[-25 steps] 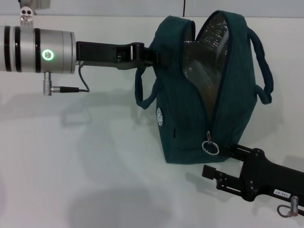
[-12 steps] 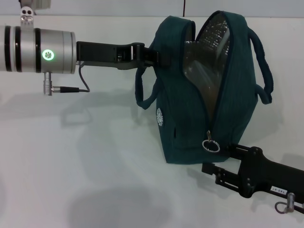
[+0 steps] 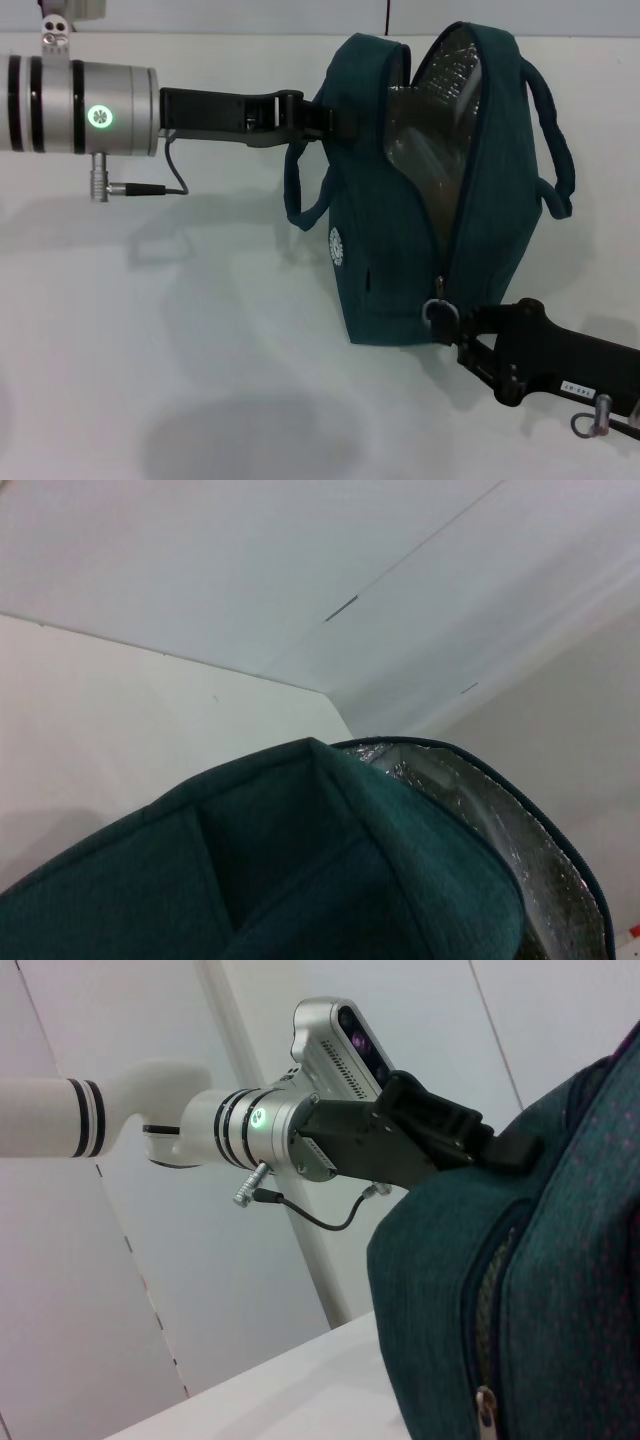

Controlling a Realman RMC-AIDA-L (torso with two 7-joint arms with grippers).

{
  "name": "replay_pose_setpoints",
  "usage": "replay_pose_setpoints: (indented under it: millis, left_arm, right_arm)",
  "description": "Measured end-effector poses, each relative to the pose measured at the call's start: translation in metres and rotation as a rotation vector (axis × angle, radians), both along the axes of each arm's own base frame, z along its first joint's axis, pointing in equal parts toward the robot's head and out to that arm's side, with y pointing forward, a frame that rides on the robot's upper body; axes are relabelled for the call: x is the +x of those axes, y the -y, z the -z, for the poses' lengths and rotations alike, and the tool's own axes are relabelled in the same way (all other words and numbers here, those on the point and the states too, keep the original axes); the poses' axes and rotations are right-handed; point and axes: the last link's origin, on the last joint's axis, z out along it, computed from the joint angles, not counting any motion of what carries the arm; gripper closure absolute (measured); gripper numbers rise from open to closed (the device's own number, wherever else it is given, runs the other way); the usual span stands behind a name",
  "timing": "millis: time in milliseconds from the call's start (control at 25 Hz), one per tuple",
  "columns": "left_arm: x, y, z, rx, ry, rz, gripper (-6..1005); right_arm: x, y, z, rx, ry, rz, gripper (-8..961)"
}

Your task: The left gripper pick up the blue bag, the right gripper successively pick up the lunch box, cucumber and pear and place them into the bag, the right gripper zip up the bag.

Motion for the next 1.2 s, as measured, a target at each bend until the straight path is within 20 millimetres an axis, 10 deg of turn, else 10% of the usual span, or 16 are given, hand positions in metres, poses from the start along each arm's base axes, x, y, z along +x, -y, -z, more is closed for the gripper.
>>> replay_pose_setpoints:
  millis: [400, 1200]
  left_arm:
    - [0.000, 0.000, 0.000, 0.001, 0.000, 0.001, 958]
    - [-0.001, 0.000, 0.000, 0.009, 0.001, 0.004, 959]
  right_arm:
    - [0.001, -0.002, 0.000, 0.010, 0.008, 0.006, 899]
    - [0.006, 0.017, -0.025, 0.098, -0.122, -0.003, 936]
